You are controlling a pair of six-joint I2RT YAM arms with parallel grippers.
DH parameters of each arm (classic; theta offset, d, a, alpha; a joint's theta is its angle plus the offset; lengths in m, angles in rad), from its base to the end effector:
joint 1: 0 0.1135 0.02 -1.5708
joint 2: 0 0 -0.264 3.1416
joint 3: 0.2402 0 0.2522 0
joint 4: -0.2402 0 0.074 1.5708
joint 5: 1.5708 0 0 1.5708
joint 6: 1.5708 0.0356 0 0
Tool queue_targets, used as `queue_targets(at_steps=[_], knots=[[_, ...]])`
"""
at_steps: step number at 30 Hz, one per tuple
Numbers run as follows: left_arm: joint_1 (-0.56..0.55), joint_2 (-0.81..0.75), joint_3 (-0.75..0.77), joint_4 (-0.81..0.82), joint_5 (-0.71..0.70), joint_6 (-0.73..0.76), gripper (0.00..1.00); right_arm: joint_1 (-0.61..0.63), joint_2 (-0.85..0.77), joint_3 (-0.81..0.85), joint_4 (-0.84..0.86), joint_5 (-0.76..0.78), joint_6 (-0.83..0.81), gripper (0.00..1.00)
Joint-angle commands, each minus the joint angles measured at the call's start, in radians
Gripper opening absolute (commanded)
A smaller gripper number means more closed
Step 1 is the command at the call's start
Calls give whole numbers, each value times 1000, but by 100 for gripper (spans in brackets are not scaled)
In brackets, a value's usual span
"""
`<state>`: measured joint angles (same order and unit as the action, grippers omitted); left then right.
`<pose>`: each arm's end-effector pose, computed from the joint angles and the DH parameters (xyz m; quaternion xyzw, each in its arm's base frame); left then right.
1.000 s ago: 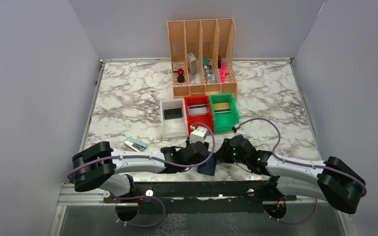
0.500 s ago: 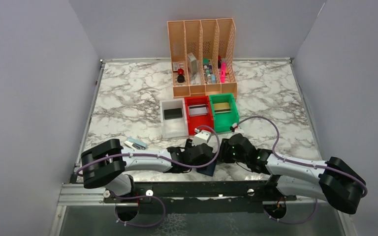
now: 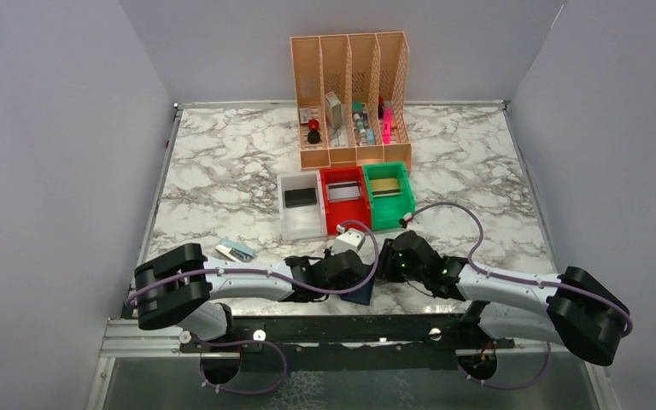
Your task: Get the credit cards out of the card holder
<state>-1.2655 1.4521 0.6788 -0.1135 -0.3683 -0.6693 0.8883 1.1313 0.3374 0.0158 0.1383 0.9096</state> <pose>0.0945 -0.2572 0.1644 0.2133 0.9033 -0.1736 0.3291 0.1300 0.1521 0.1431 0.0365 0.9199 0.2618 0.2896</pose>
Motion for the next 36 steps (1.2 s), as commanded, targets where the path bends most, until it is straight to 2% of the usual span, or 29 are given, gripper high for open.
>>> queue_targets(at_steps=[1,6,18,25,30,36], knots=[[-5,-21,27,-60,-35,8,30,1,-17,-19,-60,38,-10,41],[-5,-30,8,-66,-38,2,24,1,-27,-23,-69,27,-30,41],[-5,-89,-13,-76,-63,-10,19,1,-141,-9,-131,20,-68,42],[-5,-151,-62,-14,-41,-24,15,1,-144,2,-69,-119,-132,44],[-5,-220,-129,88,-25,-65,13,3,-141,-7,21,-230,-147,48],[-5,-287,-183,90,-44,-100,12,8,-38,17,62,-230,-112,49]])
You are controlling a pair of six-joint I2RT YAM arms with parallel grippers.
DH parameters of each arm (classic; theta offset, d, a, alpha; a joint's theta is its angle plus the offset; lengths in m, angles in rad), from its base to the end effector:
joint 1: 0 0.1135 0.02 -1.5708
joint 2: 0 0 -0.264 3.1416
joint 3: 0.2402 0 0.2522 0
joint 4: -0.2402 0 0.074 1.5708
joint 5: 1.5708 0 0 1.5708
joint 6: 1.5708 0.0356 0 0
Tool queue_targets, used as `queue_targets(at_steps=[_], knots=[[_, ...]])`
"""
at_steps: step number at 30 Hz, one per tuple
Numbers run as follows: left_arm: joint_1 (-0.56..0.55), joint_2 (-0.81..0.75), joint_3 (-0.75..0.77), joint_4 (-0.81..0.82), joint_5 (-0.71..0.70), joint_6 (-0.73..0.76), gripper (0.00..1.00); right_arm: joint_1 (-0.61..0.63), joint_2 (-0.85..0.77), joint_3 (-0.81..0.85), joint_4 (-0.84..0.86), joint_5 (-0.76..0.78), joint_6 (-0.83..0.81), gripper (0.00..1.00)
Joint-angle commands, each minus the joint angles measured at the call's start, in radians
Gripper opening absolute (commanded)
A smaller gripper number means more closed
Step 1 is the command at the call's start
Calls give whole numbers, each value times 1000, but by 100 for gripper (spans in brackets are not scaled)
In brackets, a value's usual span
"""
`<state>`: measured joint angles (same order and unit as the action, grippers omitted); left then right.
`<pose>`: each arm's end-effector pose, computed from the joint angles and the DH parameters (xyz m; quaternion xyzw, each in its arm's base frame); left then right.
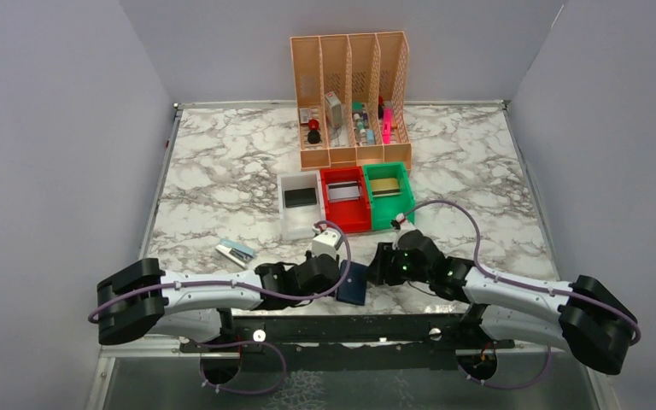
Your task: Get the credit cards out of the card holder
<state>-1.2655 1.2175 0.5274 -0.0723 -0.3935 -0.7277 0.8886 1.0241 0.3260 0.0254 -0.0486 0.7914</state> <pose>0.0831 -0.2182 0.1777 0.1654 0.8897 -0.2262 0.3604 0.1214 0.1522 0.1593 -0.0543 0.8990 0.3378 0.2734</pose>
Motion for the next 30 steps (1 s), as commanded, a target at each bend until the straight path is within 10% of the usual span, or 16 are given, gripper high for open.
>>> queue_targets(at_steps=[1,30], knots=[[-5,-65,-41,51,-19,-48,12,12,94,34,54,-38,14,49],[-4,-16,11,79,0,-56,8,30,-67,31,-45,21,22,60]])
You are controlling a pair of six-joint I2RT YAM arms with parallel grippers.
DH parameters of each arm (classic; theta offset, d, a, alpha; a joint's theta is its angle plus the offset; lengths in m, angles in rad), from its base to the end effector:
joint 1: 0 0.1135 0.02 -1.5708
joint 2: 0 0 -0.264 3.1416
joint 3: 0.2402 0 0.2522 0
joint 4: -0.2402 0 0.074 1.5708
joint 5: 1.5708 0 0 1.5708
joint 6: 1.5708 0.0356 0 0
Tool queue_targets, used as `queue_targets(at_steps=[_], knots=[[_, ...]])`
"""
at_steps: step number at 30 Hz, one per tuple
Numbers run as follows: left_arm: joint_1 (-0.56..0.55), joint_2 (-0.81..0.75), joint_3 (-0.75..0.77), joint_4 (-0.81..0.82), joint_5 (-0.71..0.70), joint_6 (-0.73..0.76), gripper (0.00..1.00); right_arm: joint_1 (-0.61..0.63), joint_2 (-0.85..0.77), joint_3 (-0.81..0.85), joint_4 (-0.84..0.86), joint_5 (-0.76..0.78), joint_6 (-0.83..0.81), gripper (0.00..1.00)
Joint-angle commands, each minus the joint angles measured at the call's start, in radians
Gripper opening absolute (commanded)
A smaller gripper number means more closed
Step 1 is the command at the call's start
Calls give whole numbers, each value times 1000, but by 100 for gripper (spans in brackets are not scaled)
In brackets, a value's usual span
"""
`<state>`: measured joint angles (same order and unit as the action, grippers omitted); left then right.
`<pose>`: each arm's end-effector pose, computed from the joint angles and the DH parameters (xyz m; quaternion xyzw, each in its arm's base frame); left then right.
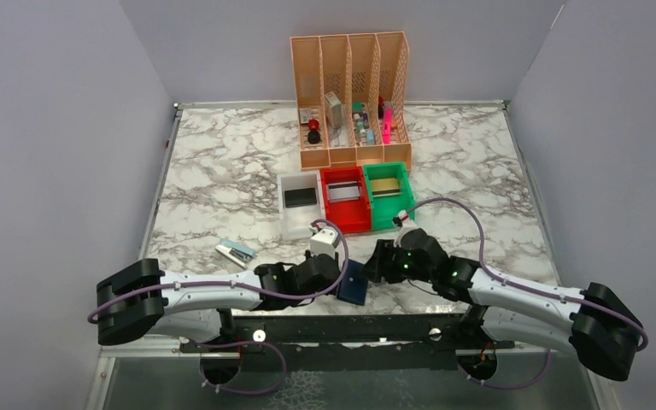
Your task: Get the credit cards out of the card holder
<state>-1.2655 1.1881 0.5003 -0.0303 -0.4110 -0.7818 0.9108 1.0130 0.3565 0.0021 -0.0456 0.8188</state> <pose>0.0824 -0.2142 0.1791 0.1315 0.8856 -0.2491 0.3693 0.1200 0.1573 0.1688 -0.0513 0.8952 0.3498 0.2714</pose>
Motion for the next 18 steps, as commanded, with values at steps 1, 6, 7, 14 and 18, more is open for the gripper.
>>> queue_targets(at_steps=[1,6,7,14,18], knots=[[-4,10,36,41,18,-4,8,8,-62,-2,-11,7,-7,60],[-5,-33,20,80,19,-7,8,8,-18,19,16,-48,-21,60],[-5,-42,20,80,20,-7,8,8,1,18,32,-67,-23,60],[-5,-103,4,107,68,2,5,8,55,-14,160,-132,13,69],[-5,-131,-5,112,75,3,4,8,22,-18,152,-136,20,73]])
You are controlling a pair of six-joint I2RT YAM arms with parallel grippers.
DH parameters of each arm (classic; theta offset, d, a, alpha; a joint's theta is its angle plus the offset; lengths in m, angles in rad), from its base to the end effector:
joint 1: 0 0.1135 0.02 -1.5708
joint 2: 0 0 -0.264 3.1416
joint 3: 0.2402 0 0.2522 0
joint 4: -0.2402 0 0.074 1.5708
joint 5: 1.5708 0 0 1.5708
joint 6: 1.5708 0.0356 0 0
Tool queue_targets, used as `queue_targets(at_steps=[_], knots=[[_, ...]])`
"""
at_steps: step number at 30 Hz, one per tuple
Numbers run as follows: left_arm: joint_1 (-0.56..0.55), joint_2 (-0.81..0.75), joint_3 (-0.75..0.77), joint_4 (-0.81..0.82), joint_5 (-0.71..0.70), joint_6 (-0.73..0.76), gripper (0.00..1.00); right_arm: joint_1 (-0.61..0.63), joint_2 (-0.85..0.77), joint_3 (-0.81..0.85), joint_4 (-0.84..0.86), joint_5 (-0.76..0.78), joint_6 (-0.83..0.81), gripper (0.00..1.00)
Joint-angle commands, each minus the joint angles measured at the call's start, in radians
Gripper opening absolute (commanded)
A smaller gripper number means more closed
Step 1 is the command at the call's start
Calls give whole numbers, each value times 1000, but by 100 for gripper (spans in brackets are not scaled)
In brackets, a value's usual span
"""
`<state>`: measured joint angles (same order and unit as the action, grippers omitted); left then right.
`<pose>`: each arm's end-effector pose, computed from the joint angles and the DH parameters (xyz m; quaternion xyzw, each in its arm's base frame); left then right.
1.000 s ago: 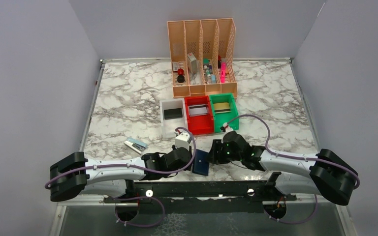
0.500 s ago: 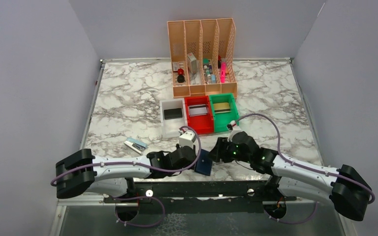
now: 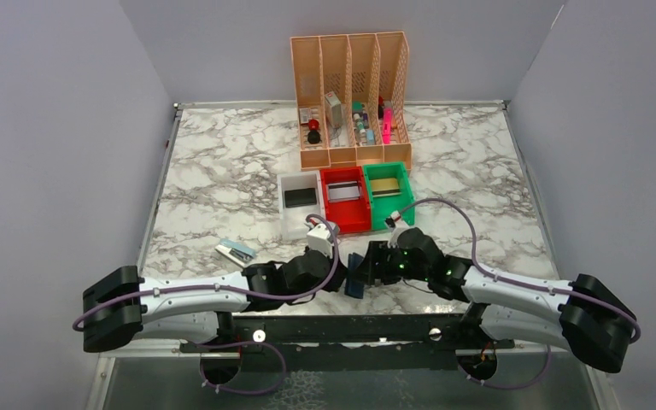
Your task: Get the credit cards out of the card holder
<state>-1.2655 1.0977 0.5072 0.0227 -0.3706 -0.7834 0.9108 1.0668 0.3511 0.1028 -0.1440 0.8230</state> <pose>0.0805 -0.2126 0.2043 0.1197 0.8581 -0.3198 0.3835 0.1223 0.1659 0.1664 -0.0720 0.8829 0.3917 0.2488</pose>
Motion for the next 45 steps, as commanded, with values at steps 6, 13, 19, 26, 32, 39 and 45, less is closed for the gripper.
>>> queue_targets(at_steps=[6,13,19,26,32,39,45], knots=[[-6,-48,-10,59,49,7,3,8,-84,-19,32,-35,17,77],[-6,-47,-15,36,29,6,3,8,-26,2,-36,31,-2,63],[-6,-78,-47,-26,-13,-16,4,8,-79,-20,-45,82,17,51],[-5,-188,-125,-59,-51,-58,3,8,-88,-50,-8,82,29,46],[-5,-248,-162,-99,-57,-79,3,8,-11,-37,33,51,23,50],[-5,-288,-213,-160,-96,-152,2,8,66,-33,59,71,25,35],[-5,-281,-239,-195,-141,-204,1,8,15,-48,4,163,66,19]])
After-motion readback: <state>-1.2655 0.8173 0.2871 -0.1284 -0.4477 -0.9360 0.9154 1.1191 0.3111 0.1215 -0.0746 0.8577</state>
